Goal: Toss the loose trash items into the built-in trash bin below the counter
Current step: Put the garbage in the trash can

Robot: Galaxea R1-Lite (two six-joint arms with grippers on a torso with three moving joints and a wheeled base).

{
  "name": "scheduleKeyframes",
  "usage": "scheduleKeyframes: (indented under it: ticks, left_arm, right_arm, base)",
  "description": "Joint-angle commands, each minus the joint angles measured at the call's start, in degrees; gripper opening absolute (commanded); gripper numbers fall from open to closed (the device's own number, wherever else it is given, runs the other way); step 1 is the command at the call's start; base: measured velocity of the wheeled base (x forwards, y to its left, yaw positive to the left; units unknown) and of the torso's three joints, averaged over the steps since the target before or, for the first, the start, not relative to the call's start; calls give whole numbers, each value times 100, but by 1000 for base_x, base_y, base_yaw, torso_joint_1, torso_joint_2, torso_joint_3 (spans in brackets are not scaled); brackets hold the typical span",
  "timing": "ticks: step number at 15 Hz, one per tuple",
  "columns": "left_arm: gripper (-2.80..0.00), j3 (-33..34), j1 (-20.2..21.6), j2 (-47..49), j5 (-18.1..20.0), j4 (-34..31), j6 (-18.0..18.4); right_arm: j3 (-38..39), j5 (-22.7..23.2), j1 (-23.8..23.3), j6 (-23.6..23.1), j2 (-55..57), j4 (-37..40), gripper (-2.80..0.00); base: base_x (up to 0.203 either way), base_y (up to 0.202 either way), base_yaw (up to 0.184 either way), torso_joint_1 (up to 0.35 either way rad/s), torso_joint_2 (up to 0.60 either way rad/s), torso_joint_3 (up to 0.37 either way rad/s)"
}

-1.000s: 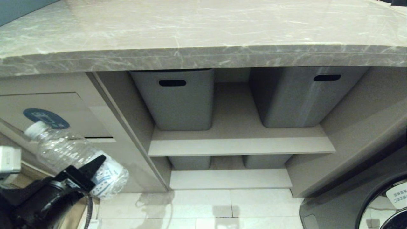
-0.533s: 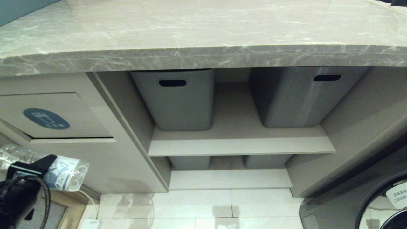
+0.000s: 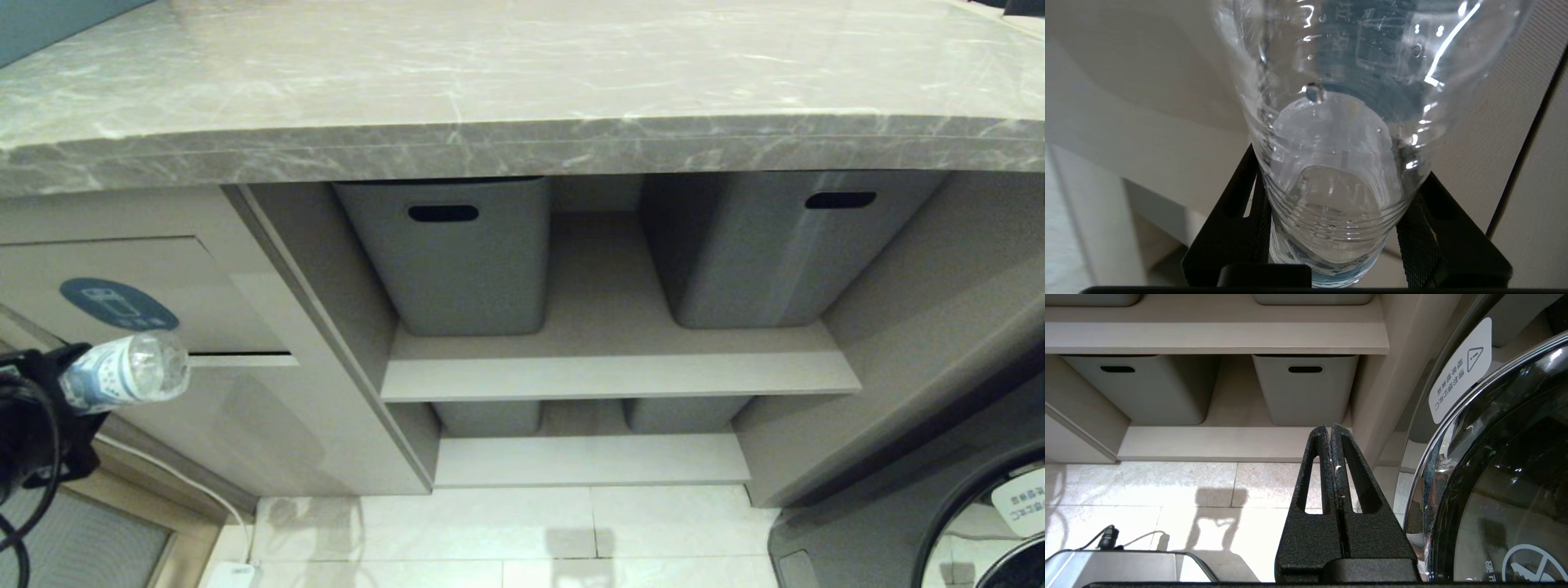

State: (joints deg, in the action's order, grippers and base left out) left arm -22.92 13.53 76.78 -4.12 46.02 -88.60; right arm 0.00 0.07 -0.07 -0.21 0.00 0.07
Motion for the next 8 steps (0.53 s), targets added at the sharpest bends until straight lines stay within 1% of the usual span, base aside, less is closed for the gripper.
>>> scheduleKeyframes:
  ticks: [1,3,5,8]
  left_arm:
    - [-280,-173,19,454,81,124,-155]
    - [-280,-327,-12,962,151,439,-190]
    - [-280,-410,-24,1453,184,993,-146]
    - [-280,-439,-81,2242,238,1819,106]
  right_arm:
    - [0,2,-1,-6,0,-1,-280]
    - [0,2,-1,-14,0,-7,-280]
    - [0,2,-1,-10,0,-7,-280]
    - [0,2,-1,-14,0,-3,-280]
  base:
    - [0,0,0,0,0,0]
    - [0,0,0,0,0,0]
    - [0,0,0,0,0,0]
    - [0,0,0,0,0,0]
